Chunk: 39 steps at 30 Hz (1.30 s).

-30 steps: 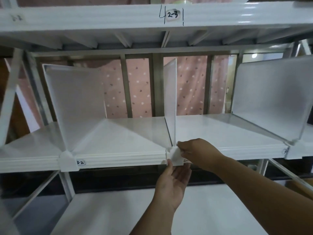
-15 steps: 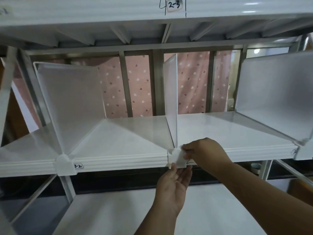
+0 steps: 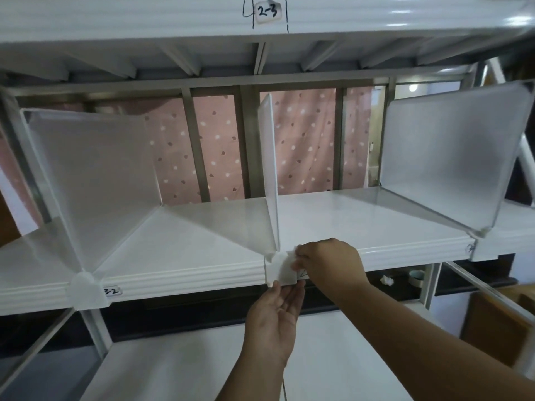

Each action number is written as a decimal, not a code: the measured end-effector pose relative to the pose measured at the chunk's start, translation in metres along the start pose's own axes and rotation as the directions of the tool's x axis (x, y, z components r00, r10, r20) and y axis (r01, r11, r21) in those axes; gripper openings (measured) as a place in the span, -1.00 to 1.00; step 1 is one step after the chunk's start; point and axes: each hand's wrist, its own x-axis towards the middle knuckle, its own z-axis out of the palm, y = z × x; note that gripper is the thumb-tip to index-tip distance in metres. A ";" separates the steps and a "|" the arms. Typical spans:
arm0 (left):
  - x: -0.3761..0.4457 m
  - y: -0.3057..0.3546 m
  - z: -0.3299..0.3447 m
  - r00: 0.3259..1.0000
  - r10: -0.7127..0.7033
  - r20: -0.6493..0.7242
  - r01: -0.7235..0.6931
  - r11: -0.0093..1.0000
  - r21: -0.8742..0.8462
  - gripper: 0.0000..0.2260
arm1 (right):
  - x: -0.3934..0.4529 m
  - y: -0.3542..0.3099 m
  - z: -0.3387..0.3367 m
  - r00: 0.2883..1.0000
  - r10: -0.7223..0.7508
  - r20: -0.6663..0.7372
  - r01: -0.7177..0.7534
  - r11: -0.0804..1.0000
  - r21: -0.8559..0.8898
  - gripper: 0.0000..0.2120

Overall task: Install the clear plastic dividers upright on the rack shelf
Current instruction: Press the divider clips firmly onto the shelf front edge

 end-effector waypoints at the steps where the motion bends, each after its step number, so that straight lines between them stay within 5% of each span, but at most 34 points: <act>1: -0.001 0.001 -0.001 1.000 0.006 -0.003 -0.006 1.000 0.004 -0.74 | 0.000 -0.002 0.000 1.000 0.012 0.000 -0.012 1.000 -0.005 -0.82; 6: -0.001 0.010 -0.010 0.999 0.047 -0.017 -0.046 0.999 0.026 -0.73 | 0.001 -0.012 0.001 0.999 0.045 0.022 -0.043 0.996 -0.075 -0.62; 22: -0.005 0.004 -0.006 0.998 0.065 -0.010 -0.063 0.993 0.096 -0.75 | -0.006 -0.006 -0.007 0.993 0.032 0.111 -0.040 0.997 0.069 -0.70; 26: -0.008 -0.017 -0.001 0.999 -0.022 0.031 0.016 0.984 0.178 -0.83 | -0.021 0.009 -0.014 0.987 0.047 0.151 -0.085 0.962 0.260 -0.55; 32: -0.006 -0.072 0.036 0.984 -0.172 0.042 0.157 0.958 0.239 -0.87 | -0.057 0.084 -0.050 0.970 0.215 0.115 -0.235 0.950 0.204 -0.35; 39: 0.008 -0.164 0.103 0.898 -0.418 0.136 0.373 0.889 0.267 -0.79 | -0.110 0.197 -0.123 0.894 0.438 0.092 -0.440 0.898 0.000 -0.40</act>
